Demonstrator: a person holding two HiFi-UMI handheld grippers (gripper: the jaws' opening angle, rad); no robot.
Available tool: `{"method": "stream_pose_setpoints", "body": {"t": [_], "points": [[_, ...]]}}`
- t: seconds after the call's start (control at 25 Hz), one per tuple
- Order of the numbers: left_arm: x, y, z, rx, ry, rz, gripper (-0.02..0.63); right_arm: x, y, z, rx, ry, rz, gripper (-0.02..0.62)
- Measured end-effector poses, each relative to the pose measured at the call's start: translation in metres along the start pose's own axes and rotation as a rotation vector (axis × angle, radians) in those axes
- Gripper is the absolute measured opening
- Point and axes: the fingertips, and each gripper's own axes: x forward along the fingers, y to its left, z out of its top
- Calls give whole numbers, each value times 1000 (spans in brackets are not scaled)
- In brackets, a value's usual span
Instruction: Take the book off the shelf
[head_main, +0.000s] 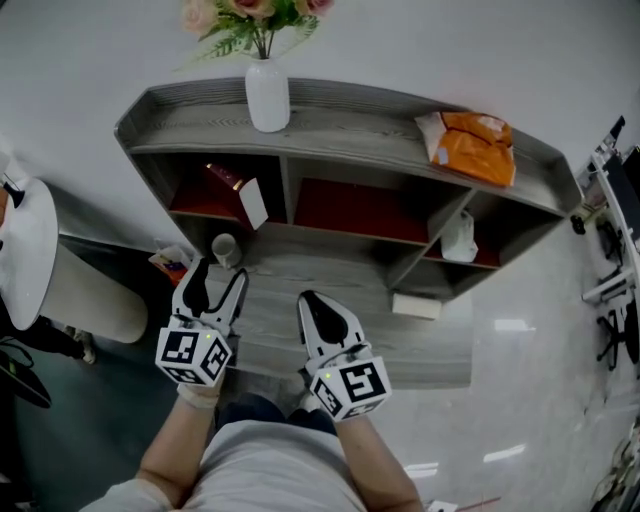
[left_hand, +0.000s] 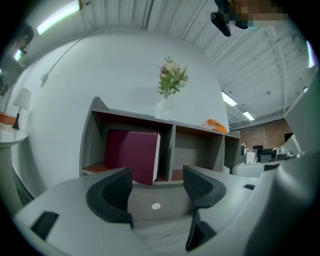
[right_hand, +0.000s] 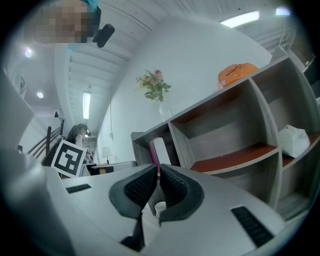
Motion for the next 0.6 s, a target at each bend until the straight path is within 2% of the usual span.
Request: {"method": "stream_pose_setpoints", "body": {"t": [0.12, 0.32, 0.52, 0.6], "points": [[24, 0, 5, 12, -13, 74, 331, 0, -7, 1, 1, 13, 4, 21], [63, -1, 12, 51, -23, 135, 352, 4, -13, -1, 8, 45, 13, 21], [93, 16, 6, 95, -5, 252, 385, 9, -15, 7, -32, 44, 13, 21], [102, 20, 3, 89, -5, 278, 393, 9, -18, 7, -37, 49, 3, 21]]}}
